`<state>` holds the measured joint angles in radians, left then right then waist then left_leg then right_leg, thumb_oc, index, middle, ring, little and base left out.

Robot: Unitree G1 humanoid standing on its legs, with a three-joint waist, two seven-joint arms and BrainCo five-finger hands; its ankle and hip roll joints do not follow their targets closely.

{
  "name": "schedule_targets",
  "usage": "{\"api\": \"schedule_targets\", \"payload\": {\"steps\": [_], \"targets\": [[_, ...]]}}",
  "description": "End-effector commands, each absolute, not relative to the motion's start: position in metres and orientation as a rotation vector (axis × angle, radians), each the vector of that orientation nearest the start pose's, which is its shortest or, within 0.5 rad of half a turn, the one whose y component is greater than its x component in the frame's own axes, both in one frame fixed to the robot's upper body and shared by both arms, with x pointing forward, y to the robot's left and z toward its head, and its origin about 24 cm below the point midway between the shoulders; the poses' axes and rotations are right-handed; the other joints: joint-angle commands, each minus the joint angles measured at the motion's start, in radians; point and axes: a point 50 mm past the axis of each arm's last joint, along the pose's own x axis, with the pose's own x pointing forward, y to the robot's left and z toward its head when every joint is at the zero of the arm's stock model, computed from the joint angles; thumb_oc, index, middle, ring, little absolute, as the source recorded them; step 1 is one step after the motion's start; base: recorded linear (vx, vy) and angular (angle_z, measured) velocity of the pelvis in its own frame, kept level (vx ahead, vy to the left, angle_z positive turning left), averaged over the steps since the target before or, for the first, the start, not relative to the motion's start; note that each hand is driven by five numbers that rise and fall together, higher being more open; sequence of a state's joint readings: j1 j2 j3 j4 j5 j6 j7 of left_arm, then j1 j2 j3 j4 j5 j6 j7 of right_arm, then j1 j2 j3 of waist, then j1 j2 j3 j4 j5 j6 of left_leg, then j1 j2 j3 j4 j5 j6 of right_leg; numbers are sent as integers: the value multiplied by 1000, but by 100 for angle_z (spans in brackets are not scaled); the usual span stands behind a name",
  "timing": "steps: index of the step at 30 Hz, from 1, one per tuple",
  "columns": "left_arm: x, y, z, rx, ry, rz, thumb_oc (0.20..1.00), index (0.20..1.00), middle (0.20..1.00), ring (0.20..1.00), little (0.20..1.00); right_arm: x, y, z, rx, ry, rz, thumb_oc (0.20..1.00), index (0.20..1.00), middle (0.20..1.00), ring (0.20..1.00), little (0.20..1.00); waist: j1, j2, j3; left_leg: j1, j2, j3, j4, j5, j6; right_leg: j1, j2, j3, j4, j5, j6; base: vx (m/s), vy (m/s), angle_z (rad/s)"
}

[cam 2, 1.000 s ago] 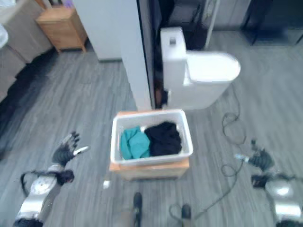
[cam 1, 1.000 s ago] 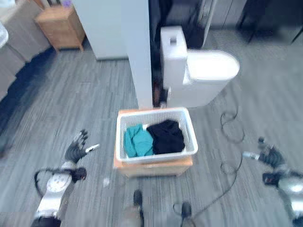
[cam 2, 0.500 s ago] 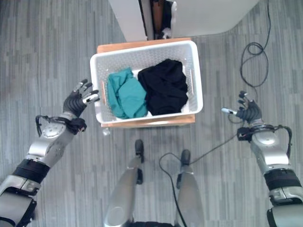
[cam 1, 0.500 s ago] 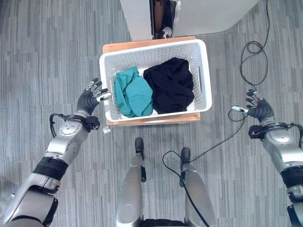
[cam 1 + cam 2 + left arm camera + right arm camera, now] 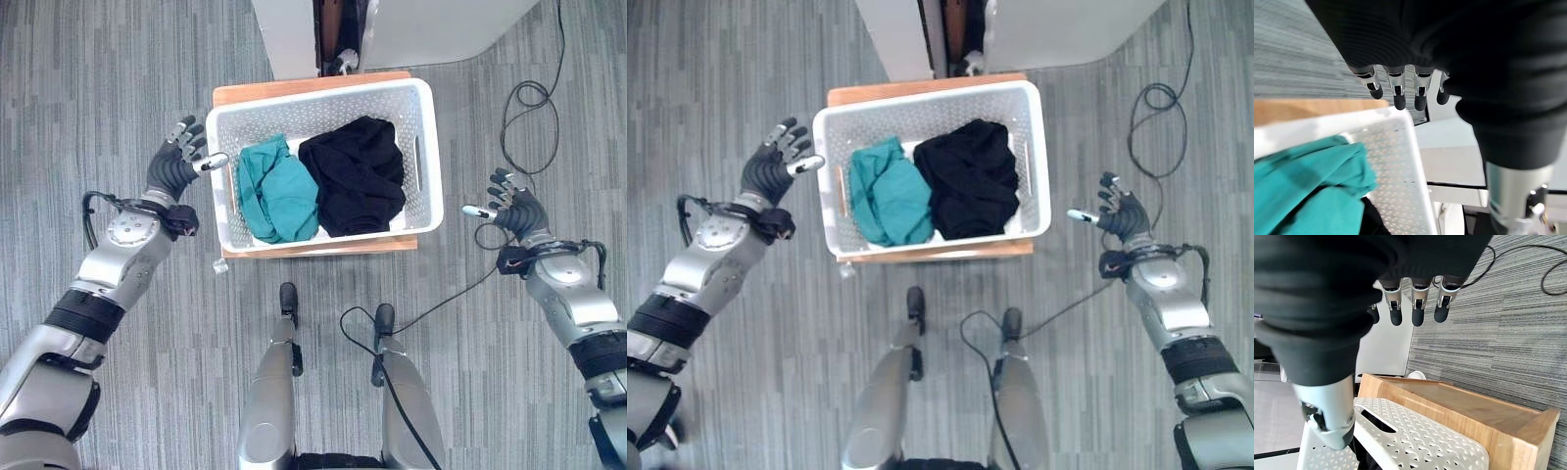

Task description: Grab the laundry basket,head to the washer,open it,put in the laundry and shut it.

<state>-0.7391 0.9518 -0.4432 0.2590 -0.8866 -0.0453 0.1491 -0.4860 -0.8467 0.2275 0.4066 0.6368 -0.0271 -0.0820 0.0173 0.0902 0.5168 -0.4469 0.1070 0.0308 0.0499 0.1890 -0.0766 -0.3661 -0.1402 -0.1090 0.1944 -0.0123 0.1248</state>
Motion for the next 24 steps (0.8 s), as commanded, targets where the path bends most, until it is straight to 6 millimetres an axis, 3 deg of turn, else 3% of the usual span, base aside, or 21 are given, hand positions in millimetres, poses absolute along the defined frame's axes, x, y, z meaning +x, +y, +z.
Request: {"api": "schedule_targets", "payload": {"steps": [1,4,10,17,24], "targets": [[345,244,256,243,-415,-34,1000,1000,1000,1000,1000,328,-292,172,-197,-194,-101,1000,1000,1000,1000,1000,8,-25,-52,-27,43,-20,118,-91,-53,-47,-79,-3,0,38,31,-8,-6,4],[345,255,269,286,-452,32,1000,1000,1000,1000,1000,329,-290,172,-185,-208,-100,1000,1000,1000,1000,1000,9,-21,-47,-33,42,-24,122,-93,-53,-59,-80,-3,14,32,31,-9,-15,4],[357,263,264,320,-365,62,1000,1000,1000,1000,1000,336,-283,183,-199,-243,-117,1000,1000,1000,1000,1000,4,-20,-30,-45,42,-27,128,-93,-48,-75,-78,-6,27,28,30,-17,-17,5],[377,248,269,390,-282,21,1000,1000,1000,1000,1000,345,-269,206,-240,-291,-74,1000,1000,1000,1000,1000,0,-15,-15,-64,40,-27,133,-86,-47,-90,-79,-8,28,36,31,-9,-1,1],[387,231,263,495,-242,-13,1000,1000,1000,1000,1000,349,-263,210,-209,-298,-57,1000,1000,1000,1000,1000,-3,-10,-5,-61,35,-28,126,-85,-47,-86,-83,-9,30,35,32,0,0,0]]}}
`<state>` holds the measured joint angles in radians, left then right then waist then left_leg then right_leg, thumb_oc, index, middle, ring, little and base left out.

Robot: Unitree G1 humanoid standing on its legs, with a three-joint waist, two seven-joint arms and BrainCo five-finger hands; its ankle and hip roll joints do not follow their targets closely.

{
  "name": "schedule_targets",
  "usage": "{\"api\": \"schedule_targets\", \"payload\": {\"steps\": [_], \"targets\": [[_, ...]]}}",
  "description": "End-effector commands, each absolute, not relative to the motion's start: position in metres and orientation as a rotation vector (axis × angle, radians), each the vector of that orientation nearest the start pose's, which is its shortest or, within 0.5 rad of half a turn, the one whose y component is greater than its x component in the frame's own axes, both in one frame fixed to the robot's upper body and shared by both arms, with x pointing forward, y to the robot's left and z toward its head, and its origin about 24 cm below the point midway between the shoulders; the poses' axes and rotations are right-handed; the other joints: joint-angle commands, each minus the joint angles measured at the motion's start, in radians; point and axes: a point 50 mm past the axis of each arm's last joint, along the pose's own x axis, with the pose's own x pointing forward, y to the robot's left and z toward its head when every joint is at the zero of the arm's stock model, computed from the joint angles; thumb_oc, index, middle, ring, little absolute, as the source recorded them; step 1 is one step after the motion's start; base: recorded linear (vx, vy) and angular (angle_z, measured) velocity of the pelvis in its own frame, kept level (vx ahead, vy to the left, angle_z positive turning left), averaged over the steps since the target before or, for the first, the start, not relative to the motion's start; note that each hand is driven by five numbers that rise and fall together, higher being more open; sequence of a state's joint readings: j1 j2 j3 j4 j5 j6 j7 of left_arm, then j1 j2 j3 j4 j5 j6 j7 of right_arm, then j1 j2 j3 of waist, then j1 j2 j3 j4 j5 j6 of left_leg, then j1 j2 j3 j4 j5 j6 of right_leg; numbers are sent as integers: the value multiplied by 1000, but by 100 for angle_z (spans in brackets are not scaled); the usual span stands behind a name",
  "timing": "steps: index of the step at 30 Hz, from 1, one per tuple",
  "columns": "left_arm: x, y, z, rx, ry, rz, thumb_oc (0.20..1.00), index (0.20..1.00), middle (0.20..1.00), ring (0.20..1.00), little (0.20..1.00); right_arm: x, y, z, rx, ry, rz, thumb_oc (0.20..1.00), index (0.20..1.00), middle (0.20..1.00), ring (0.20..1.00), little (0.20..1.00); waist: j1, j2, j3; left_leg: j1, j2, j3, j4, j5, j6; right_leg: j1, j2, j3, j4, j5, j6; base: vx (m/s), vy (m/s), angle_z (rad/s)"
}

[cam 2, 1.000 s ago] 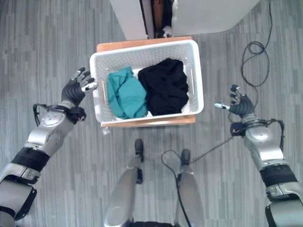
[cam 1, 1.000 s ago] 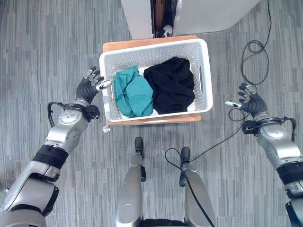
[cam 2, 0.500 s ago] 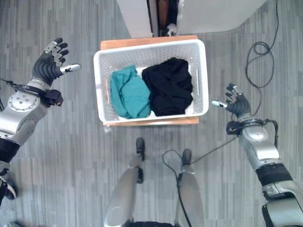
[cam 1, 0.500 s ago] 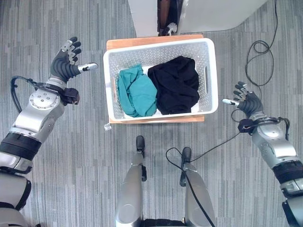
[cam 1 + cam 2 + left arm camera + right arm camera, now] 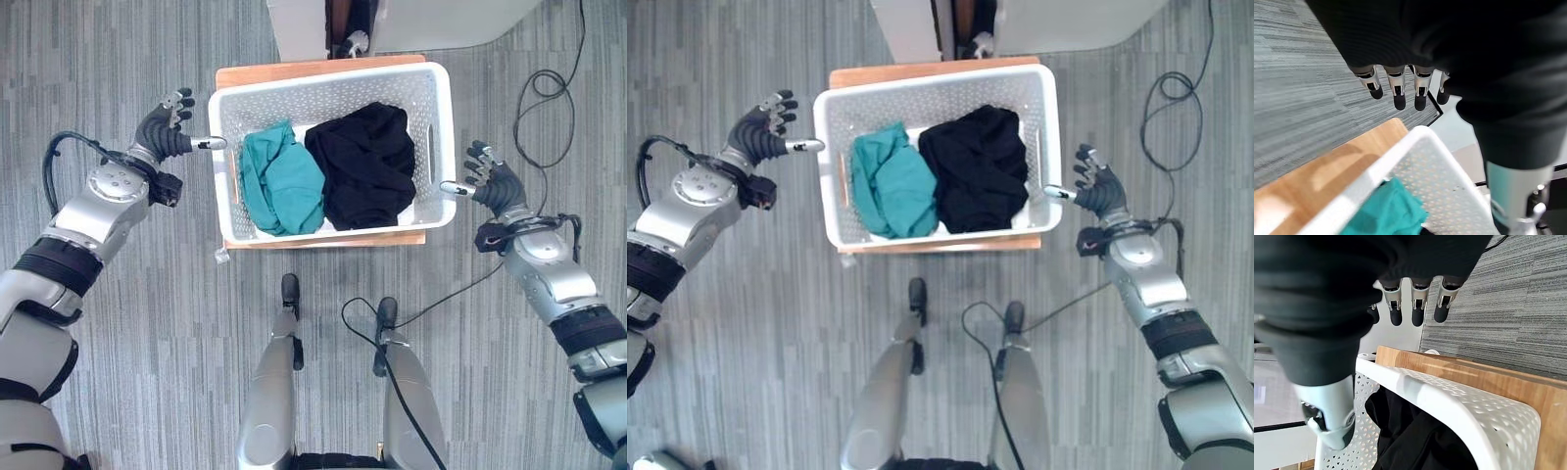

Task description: Grab the laundry basket,head to the washer,open it,put in the laundry and shut it.

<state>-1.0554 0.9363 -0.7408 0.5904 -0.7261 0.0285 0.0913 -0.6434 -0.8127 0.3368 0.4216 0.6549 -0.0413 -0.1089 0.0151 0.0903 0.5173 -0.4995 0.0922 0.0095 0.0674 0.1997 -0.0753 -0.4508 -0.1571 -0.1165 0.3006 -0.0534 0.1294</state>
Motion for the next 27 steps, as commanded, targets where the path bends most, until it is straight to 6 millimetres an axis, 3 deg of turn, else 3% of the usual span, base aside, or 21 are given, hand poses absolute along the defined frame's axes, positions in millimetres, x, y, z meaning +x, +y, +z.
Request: {"api": "schedule_targets", "payload": {"steps": [1,12,17,27], "targets": [[388,228,261,491,-238,-21,1000,1000,1000,1000,1000,348,-262,211,-214,-302,-56,1000,1000,1000,1000,1000,0,-9,-4,-9,49,-7,110,-96,-48,-2,-66,-2,-75,75,27,0,0,0],[396,212,245,518,-198,-40,1000,1000,1000,1000,1000,354,-258,216,-214,-322,-83,1000,1000,1000,1000,1000,1,-8,3,-12,47,-9,108,-99,-45,-5,-65,-1,-75,73,25,0,0,0],[406,207,237,586,-155,4,1000,1000,1000,1000,1000,360,-248,228,-230,-355,-84,1000,1000,1000,1000,1000,1,-12,3,-24,47,-8,107,-103,-43,-23,-62,4,-75,75,26,0,0,0],[416,188,206,534,-73,31,1000,1000,1000,1000,1000,363,-231,242,-217,-421,-69,1000,1000,1000,1000,1000,-5,-22,3,-42,47,-6,110,-109,-40,-40,-58,7,-76,70,20,0,0,0]]}}
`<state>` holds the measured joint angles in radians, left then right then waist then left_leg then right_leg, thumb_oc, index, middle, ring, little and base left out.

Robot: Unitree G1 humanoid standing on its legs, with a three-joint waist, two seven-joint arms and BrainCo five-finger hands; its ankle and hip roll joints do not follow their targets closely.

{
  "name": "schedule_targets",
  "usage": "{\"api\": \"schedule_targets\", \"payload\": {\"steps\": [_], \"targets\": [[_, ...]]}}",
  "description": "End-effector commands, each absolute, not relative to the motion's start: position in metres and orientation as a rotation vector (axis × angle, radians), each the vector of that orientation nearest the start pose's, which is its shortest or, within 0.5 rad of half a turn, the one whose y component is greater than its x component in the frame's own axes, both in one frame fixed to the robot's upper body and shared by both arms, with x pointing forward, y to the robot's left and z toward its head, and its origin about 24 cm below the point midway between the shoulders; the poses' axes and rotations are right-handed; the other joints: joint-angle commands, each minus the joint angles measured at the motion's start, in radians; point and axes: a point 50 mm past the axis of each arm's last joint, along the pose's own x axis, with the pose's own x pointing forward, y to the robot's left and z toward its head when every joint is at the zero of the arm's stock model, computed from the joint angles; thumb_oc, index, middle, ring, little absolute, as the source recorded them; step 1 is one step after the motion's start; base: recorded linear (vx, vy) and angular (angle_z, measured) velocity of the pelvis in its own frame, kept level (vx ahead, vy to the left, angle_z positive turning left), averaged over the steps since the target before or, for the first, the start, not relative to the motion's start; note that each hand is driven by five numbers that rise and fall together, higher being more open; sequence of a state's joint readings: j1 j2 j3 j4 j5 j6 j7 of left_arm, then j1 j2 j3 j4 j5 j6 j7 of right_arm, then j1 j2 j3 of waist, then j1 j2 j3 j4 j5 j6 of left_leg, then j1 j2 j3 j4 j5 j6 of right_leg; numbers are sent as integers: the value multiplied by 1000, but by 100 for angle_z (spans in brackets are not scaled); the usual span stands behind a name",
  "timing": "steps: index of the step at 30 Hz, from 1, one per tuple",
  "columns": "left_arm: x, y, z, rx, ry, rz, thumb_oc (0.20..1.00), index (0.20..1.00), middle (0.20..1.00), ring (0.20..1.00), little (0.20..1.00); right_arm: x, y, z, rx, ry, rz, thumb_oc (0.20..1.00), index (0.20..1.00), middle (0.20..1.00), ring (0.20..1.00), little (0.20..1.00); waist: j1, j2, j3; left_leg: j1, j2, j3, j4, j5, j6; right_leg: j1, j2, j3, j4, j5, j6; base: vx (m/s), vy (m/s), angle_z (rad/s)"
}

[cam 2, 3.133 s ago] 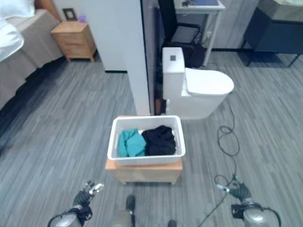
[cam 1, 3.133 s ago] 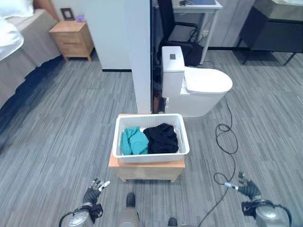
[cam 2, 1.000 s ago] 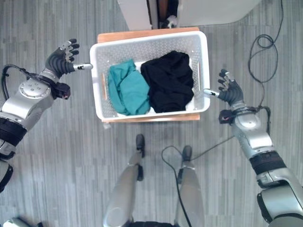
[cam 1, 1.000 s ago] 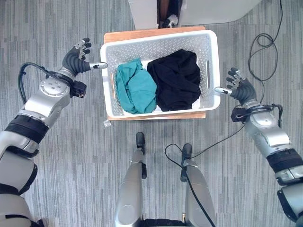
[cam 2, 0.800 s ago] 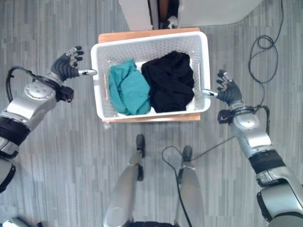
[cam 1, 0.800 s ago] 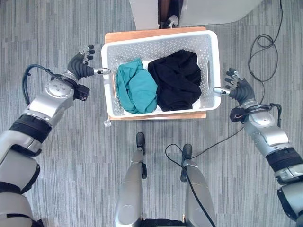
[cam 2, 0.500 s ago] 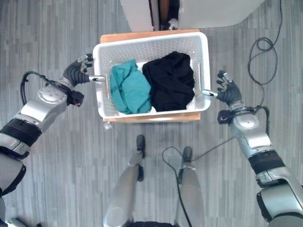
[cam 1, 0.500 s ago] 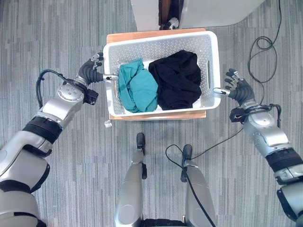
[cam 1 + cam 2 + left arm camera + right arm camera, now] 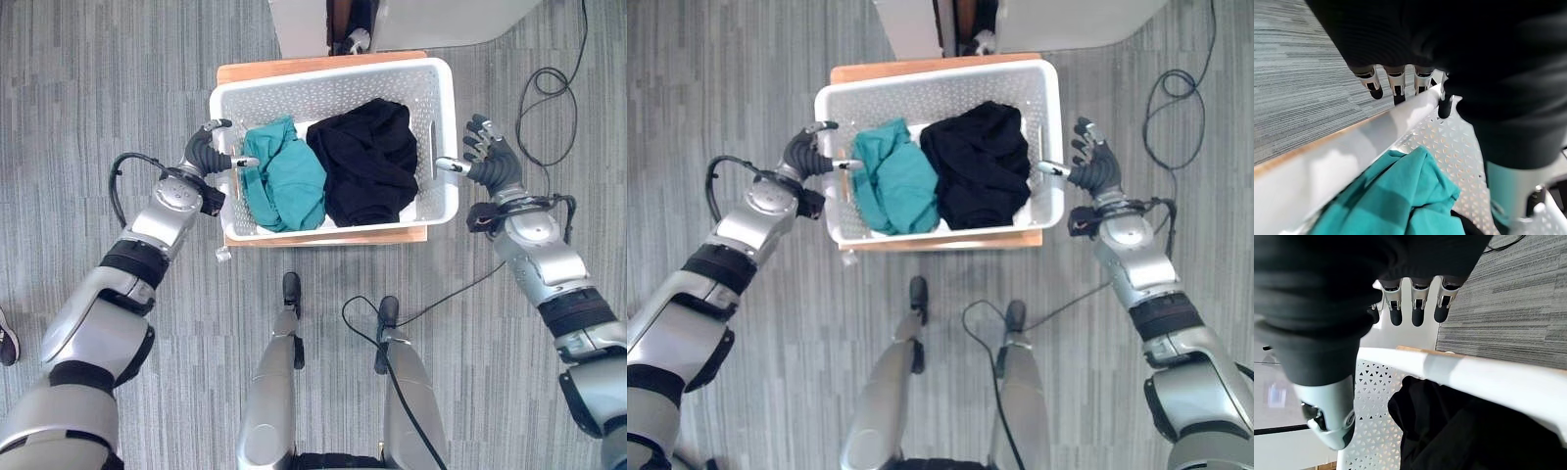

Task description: Grab the laundry basket,head to the washer,open it,put in the laundry and shut it.

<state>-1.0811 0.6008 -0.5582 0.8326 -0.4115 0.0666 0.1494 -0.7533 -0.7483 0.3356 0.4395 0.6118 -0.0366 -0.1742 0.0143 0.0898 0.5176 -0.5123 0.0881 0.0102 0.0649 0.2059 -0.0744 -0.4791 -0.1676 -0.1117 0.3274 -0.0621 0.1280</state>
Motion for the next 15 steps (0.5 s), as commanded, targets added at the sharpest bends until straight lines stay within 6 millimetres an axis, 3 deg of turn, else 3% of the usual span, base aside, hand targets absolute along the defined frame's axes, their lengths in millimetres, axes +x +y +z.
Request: {"api": "schedule_targets", "payload": {"steps": [1,4,8,12,15], "targets": [[417,184,204,517,-67,24,1000,1000,1000,1000,1000,365,-230,244,-222,-423,-72,1000,1000,1000,1000,1000,-5,-24,2,-34,52,-7,112,-115,-41,-17,-45,5,-103,80,21,0,0,0],[417,176,210,477,-98,19,1000,1000,1000,1000,1000,366,-228,245,-220,-428,-71,1000,1000,1000,1000,1000,-7,-28,2,-38,52,-3,112,-114,-42,-21,-43,4,-105,83,21,0,0,0],[412,174,235,398,-212,-2,1000,1000,1000,1000,1000,366,-232,240,-233,-402,-71,1000,1000,1000,1000,1000,1,-24,2,-37,50,-6,114,-114,-43,-14,-42,2,-113,83,20,0,0,0],[400,195,269,413,-325,8,1000,1000,1000,1000,1000,365,-244,228,-244,-330,-72,1000,1000,1000,1000,1000,9,-17,2,-28,51,-6,115,-114,-46,-1,-43,-1,-112,84,19,0,0,0],[393,207,280,446,-352,11,1000,1000,1000,1000,1000,364,-252,222,-251,-297,-70,1000,1000,1000,1000,1000,11,-14,2,-23,52,-5,115,-113,-47,4,-44,-1,-111,85,19,0,0,0]]}}
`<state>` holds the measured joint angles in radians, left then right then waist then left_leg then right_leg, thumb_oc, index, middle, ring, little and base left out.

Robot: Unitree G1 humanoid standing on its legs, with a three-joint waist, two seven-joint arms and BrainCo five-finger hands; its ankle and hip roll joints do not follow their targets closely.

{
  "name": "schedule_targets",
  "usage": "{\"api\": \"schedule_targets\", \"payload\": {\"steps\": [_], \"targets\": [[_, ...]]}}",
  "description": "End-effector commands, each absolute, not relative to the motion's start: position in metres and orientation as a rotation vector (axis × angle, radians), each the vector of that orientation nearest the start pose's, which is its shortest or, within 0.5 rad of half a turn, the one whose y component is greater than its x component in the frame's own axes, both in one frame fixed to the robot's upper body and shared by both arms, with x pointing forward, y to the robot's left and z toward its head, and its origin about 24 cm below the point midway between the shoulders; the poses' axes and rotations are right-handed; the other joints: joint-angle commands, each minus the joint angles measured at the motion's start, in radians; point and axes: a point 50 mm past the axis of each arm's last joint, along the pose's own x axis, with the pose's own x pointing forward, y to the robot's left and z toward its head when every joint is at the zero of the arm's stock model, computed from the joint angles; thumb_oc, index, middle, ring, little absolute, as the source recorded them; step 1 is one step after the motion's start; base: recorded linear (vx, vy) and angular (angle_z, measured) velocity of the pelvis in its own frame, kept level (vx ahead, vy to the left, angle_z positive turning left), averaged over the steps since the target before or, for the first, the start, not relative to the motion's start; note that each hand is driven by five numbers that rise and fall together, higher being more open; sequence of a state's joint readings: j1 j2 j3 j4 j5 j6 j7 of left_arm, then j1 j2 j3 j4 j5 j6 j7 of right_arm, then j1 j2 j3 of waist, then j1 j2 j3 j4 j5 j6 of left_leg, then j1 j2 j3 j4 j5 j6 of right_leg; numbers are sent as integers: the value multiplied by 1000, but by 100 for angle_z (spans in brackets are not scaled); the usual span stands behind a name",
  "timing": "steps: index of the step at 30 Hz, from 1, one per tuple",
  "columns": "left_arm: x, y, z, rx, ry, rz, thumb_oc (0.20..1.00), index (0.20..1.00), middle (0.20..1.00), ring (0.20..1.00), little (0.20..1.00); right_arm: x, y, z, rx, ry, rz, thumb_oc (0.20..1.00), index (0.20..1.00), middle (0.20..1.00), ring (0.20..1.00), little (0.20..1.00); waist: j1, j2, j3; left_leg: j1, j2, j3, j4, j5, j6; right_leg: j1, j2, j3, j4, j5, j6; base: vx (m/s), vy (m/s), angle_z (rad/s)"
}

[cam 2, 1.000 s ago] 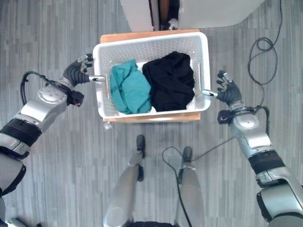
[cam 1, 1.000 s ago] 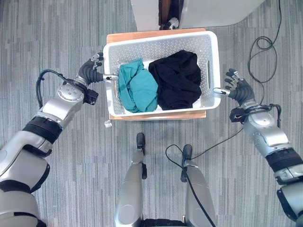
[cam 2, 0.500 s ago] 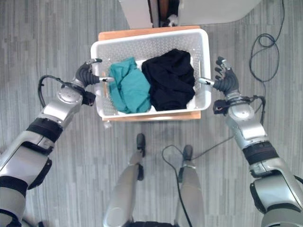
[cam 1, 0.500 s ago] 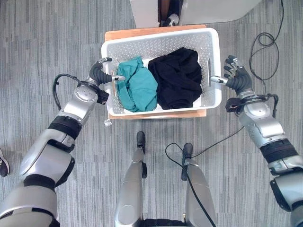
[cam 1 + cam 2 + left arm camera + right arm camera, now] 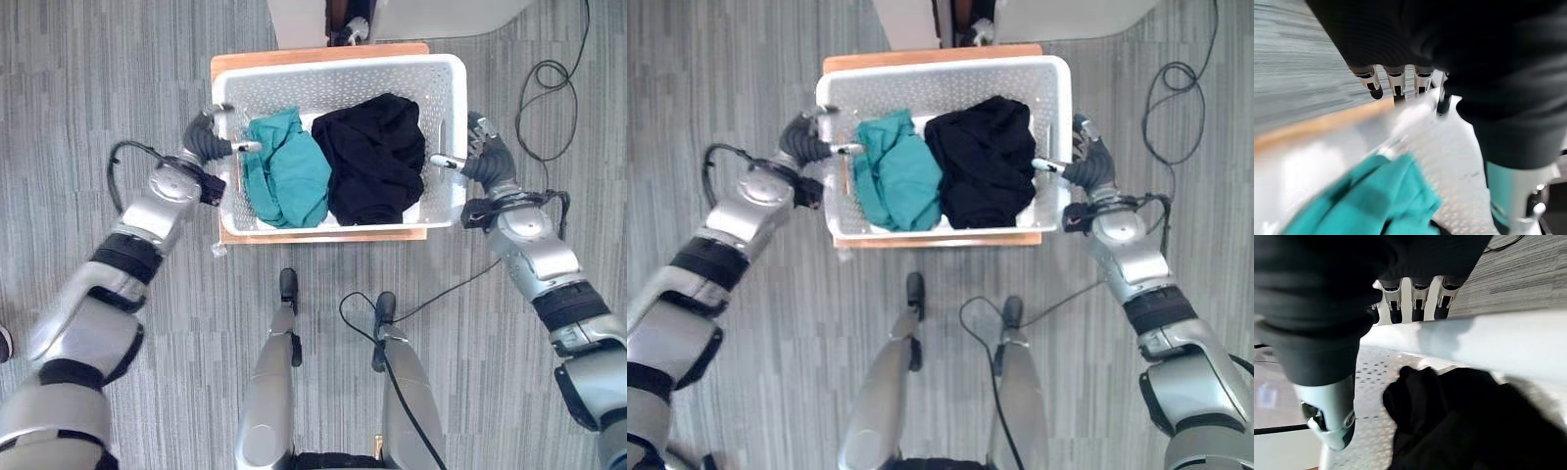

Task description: Grab the laundry basket,head to the washer,open it,put in the laundry and shut it.

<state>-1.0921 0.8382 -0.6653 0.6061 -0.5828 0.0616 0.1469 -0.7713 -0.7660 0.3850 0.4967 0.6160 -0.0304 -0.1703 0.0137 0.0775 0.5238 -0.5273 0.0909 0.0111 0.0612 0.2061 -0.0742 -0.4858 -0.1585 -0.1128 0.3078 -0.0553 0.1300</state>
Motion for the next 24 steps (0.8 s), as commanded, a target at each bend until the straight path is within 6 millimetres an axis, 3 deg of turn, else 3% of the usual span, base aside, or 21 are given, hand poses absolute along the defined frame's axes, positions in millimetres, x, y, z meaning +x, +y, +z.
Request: {"api": "schedule_targets", "payload": {"steps": [1,5,12,16,18,24], "targets": [[385,216,287,476,-374,0,1000,1000,1000,1000,1000,362,-259,217,-260,-266,-71,1000,1000,1000,1000,1000,16,4,-4,-5,50,-5,121,-113,-49,13,-54,-1,-89,79,17,0,0,0],[378,228,290,511,-370,2,1000,1000,1000,1000,1000,360,-264,211,-272,-232,-57,1000,1000,1000,1000,1000,20,7,-4,-2,50,-4,123,-111,-51,15,-55,-5,-85,80,18,4,1,1],[383,240,272,518,-295,43,1000,1000,1000,1000,1000,357,-258,217,-261,-270,-15,1000,1000,1000,1000,1000,18,-1,-4,-18,52,-6,130,-113,-50,2,-56,-10,-81,79,20,0,0,0],[388,238,261,489,-256,51,1000,1000,1000,1000,1000,356,-254,220,-258,-297,-16,1000,1000,1000,1000,1000,16,-7,-4,-28,53,-6,132,-115,-48,-10,-56,-9,-82,83,21,0,0,0],[396,230,250,335,-230,67,1000,1000,1000,1000,1000,357,-249,221,-233,-317,-24,1000,1000,1000,1000,1000,10,-13,-4,-33,54,-6,133,-117,-47,-13,-55,-9,-83,82,20,0,0,0],[407,213,249,258,-214,87,1000,1000,1000,1000,1000,359,-241,222,-215,-343,-43,1000,1000,1000,1000,1000,1,-20,-4,-43,49,-8,134,-121,-45,-25,-51,-2,-78,77,17,0,0,0]]}}
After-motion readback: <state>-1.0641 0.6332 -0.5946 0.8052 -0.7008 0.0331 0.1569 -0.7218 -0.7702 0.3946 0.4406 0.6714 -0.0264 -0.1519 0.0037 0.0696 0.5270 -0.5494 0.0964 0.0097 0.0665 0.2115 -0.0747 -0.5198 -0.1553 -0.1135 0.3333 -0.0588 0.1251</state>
